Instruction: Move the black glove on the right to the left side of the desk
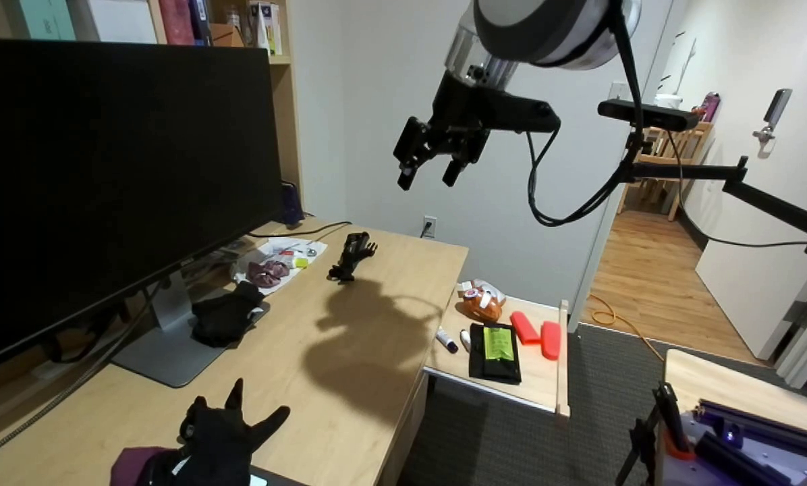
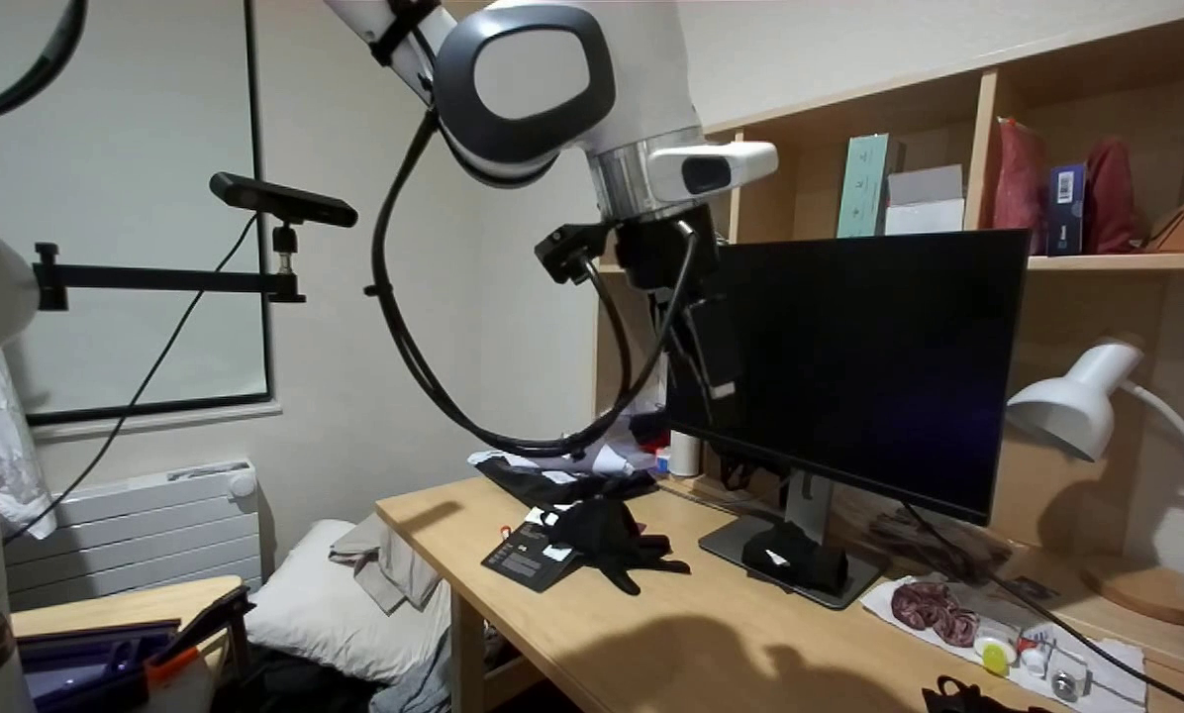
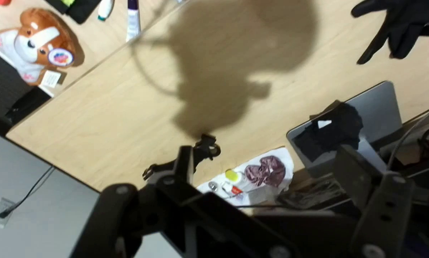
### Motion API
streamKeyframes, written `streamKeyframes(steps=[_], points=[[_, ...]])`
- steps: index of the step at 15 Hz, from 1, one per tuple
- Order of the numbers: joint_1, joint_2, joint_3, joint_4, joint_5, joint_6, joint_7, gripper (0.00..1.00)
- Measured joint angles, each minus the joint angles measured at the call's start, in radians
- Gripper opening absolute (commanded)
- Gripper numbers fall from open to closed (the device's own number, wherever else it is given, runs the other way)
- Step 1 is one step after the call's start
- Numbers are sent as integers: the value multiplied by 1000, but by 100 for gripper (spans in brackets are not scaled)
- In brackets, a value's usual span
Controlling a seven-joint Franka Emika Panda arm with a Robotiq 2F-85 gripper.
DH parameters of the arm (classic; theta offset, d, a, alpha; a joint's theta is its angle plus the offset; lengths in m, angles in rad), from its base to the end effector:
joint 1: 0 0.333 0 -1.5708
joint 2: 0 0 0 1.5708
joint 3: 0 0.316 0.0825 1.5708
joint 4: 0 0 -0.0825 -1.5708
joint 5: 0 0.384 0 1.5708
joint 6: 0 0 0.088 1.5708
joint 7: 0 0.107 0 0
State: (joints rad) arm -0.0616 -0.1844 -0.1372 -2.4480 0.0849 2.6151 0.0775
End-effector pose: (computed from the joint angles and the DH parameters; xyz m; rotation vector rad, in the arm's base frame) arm 0.4807 -0.0995 0.4059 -2.9902 0.5199 -0.5413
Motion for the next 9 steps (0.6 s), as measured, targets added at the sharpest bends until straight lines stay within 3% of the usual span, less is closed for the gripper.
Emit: streamKeyframes(steps=[2,6,9], points=[[-25,8,1,-2,-96,57,-1,100],[-55,32,2,-25,-272,-5,-10,100],[-45,34,4,-51,-258,-95,-80,100]])
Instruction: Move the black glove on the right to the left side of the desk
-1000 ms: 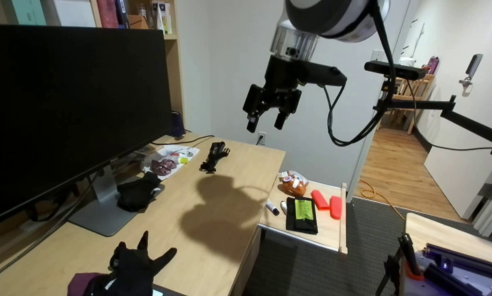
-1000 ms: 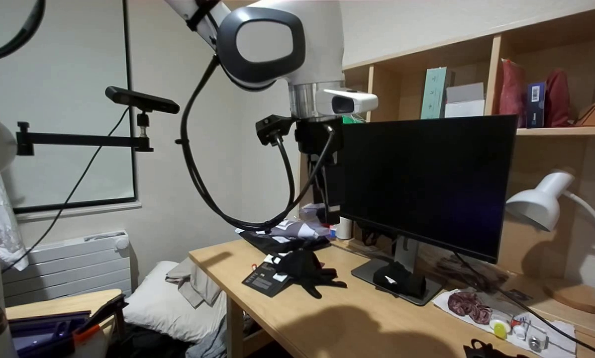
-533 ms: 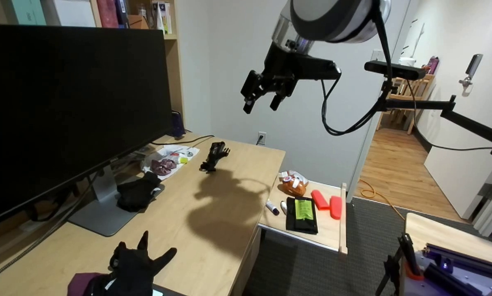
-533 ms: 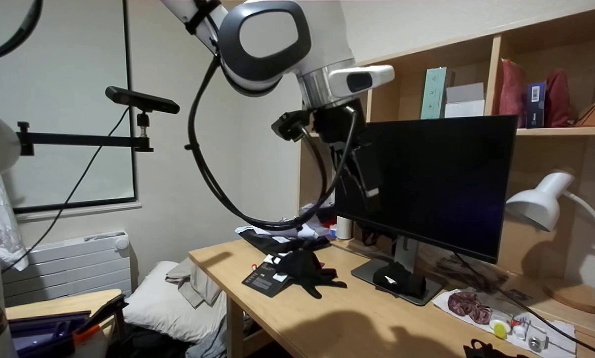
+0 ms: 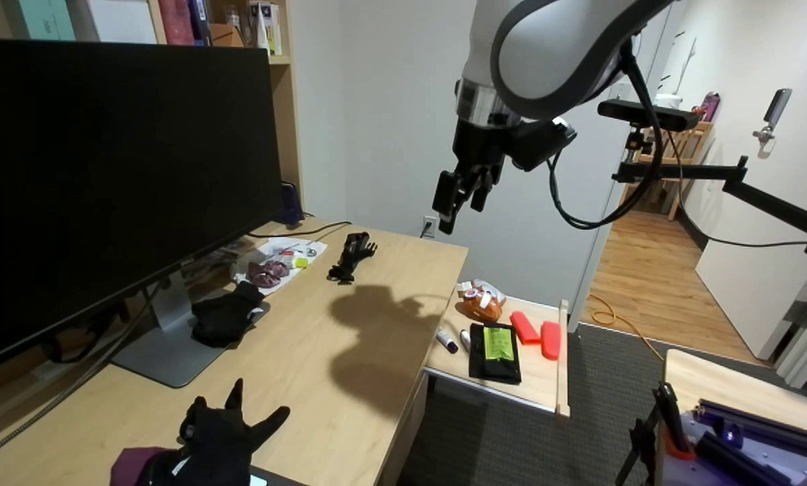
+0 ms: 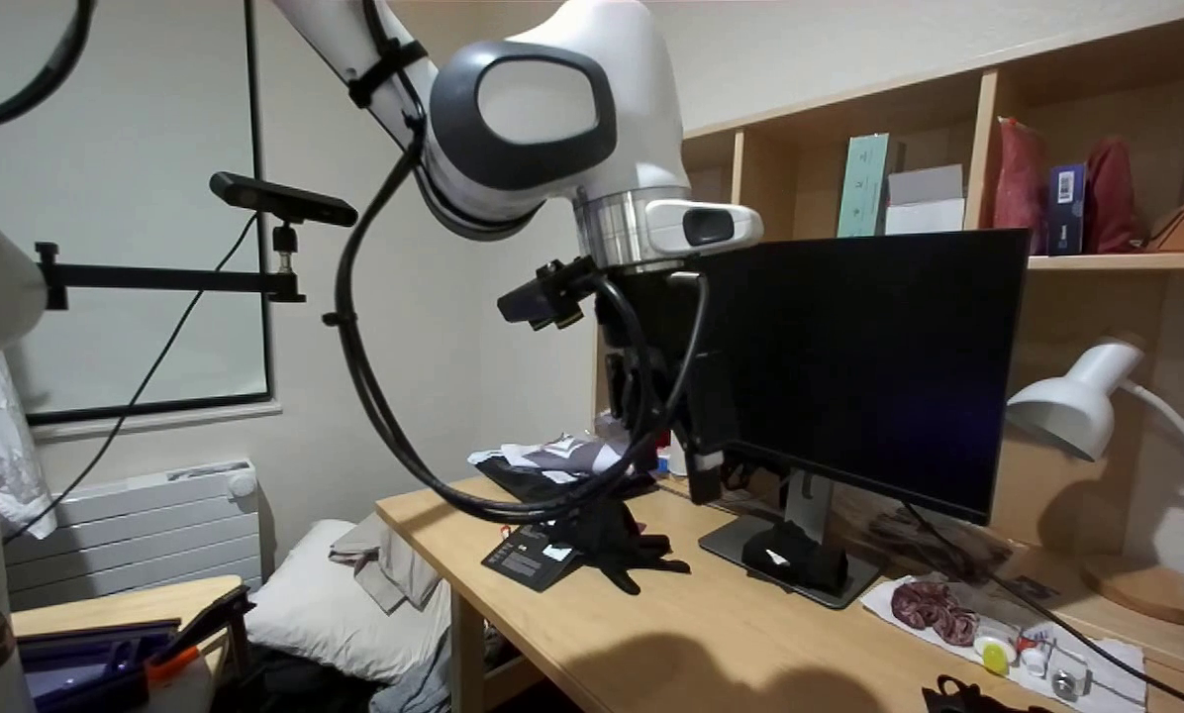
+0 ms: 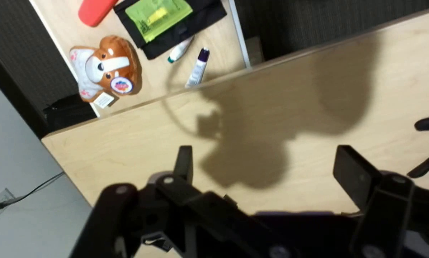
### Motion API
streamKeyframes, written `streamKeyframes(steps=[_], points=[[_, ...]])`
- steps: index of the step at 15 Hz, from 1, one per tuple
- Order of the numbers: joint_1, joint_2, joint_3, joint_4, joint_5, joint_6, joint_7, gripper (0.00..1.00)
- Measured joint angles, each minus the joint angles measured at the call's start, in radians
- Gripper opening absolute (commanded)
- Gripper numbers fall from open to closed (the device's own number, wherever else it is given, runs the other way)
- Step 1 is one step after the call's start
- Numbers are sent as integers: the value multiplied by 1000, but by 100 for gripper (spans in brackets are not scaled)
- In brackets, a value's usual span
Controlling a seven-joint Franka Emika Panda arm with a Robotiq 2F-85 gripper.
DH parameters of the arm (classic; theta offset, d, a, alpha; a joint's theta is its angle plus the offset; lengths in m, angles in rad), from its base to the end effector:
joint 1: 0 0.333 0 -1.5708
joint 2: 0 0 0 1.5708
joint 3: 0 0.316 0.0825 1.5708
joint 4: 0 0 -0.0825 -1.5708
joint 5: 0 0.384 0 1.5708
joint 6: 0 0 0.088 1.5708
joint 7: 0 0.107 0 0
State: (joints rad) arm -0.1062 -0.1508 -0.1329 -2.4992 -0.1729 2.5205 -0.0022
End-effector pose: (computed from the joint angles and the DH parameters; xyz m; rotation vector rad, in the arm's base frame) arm 0.4576 -0.1097 0.3562 3.0156 -0.1585 0.2412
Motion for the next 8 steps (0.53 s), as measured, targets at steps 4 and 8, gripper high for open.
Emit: streamKeyframes(steps=[4,8], points=[[33,-2,0,-6,162,-139,-118,100],[39,-4,0,-6,228,-200,-160,100]])
